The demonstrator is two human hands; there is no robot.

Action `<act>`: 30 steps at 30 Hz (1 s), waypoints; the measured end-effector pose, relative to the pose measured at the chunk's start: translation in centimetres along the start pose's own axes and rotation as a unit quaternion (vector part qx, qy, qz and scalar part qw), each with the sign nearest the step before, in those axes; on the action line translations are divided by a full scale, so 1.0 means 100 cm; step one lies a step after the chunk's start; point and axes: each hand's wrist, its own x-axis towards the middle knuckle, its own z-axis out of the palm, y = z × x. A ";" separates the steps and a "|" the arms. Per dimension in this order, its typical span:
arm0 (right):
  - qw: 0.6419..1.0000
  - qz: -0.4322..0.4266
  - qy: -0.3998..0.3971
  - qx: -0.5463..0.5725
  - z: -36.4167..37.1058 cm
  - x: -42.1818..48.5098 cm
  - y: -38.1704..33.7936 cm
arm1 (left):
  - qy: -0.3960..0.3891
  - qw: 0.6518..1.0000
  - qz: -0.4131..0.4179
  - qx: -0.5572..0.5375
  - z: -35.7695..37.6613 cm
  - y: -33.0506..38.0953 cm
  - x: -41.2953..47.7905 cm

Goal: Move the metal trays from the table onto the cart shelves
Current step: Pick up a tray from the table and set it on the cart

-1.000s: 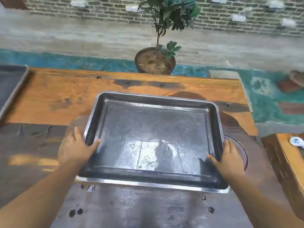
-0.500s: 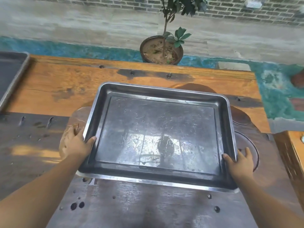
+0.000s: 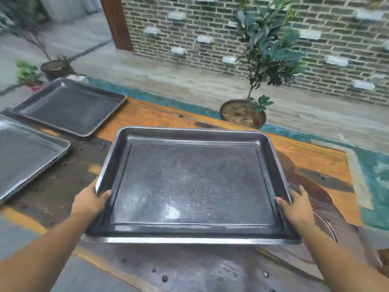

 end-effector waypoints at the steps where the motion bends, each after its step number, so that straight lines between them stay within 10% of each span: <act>1: 1.000 -0.030 -0.006 0.005 -0.002 0.002 -0.019 | 0.019 1.000 -0.012 -0.014 -0.017 -0.012 -0.013; 30: 0.859 -0.427 -0.279 0.035 0.298 -0.317 -0.658 | 0.325 0.868 -0.344 -0.152 -0.387 -0.515 -0.157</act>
